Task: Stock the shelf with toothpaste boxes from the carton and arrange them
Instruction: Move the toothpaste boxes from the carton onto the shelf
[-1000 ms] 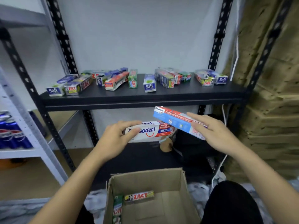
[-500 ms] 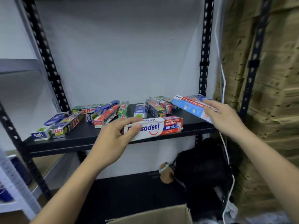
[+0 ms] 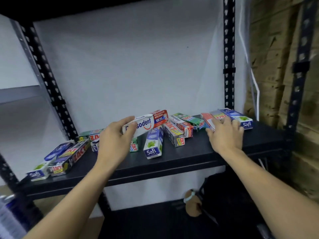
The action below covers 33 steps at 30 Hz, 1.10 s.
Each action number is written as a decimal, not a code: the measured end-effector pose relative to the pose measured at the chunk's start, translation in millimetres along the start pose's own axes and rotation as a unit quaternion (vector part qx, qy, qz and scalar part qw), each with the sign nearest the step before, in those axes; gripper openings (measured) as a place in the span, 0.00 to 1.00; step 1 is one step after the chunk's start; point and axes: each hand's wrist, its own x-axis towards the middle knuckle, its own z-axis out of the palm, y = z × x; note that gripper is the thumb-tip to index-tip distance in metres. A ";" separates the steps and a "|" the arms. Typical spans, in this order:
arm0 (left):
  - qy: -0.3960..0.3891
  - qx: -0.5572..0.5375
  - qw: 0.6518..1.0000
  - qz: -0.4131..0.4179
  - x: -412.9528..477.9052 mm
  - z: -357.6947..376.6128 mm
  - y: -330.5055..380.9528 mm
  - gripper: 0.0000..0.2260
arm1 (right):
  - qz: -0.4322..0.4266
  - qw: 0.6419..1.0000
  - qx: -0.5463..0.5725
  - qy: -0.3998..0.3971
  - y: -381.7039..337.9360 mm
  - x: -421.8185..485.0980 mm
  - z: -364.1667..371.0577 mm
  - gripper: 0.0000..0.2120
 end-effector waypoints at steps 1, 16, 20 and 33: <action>0.000 0.005 1.000 -0.003 8.4 4.8 -2.7 0.14 | 0.000 1.000 -0.005 0.006 1.1 -0.4 2.4 0.21; -0.043 0.065 0.995 -0.054 108.1 88.5 -36.5 0.15 | -0.044 0.999 -0.012 -0.023 8.4 1.8 6.7 0.26; -0.093 0.064 0.992 -0.064 126.9 113.2 -50.8 0.16 | -0.049 0.998 -0.015 -0.032 8.0 5.1 8.4 0.25; -0.282 0.269 0.919 -0.059 170.0 155.5 -78.6 0.21 | -0.049 0.999 -0.005 -0.019 8.7 10.4 18.4 0.25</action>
